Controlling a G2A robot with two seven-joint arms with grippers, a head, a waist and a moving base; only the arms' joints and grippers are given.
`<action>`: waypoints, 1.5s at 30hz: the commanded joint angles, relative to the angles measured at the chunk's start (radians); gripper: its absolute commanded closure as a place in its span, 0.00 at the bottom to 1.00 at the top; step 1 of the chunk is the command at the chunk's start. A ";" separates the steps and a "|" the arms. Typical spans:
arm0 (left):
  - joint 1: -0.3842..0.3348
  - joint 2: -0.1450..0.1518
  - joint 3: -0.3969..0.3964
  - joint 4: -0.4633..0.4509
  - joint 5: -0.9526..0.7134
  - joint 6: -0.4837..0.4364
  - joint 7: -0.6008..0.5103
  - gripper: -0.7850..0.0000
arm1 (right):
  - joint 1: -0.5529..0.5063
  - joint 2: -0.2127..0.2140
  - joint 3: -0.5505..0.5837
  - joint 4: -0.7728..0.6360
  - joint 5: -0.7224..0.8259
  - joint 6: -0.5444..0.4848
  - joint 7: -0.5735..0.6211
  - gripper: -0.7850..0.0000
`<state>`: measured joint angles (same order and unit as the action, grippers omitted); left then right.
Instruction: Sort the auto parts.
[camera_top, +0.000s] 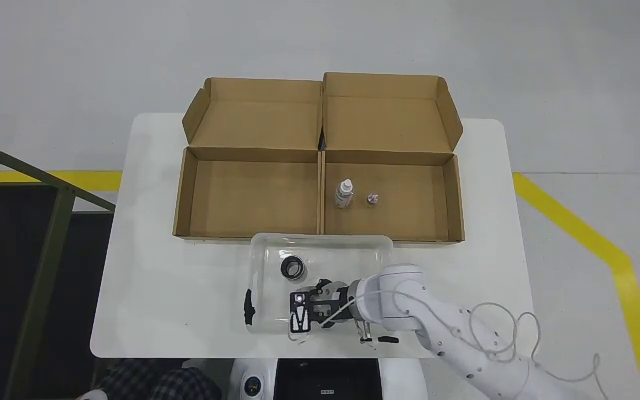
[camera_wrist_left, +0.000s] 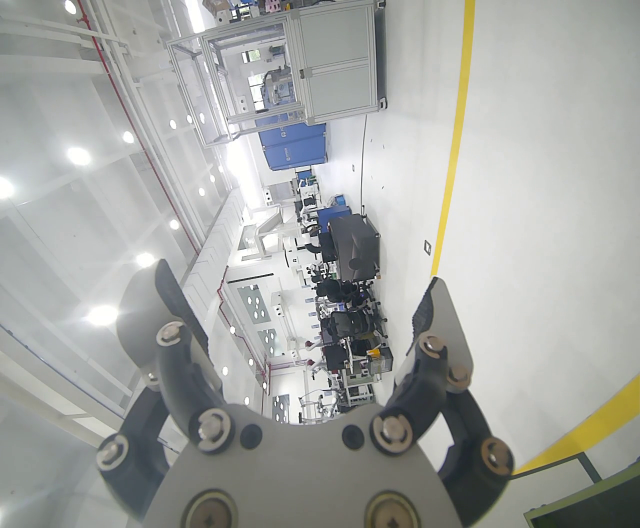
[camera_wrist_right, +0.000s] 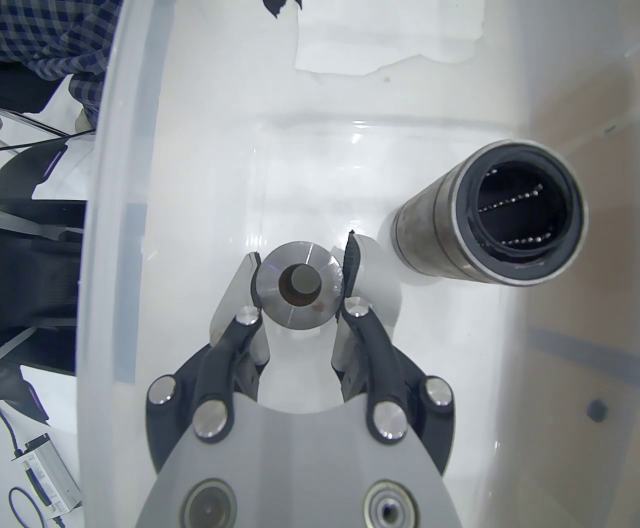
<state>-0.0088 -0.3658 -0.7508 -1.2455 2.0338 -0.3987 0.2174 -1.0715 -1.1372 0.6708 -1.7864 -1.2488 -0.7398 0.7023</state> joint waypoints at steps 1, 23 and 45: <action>0.000 0.000 0.000 0.000 0.000 0.000 0.000 0.00 | 0.001 0.000 0.002 0.000 0.002 -0.001 0.001 1.00; 0.000 0.000 0.000 0.000 0.000 0.000 0.000 0.00 | -0.103 0.067 0.265 -0.165 0.163 -0.079 -0.079 1.00; 0.000 0.000 0.000 0.000 0.000 0.000 0.000 0.00 | -0.268 0.124 0.655 -0.244 0.400 -0.097 -0.356 1.00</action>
<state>-0.0088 -0.3658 -0.7508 -1.2455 2.0338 -0.3987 0.2174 -1.3359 -1.0135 1.3175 -2.0292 -0.8550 -0.8373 0.3541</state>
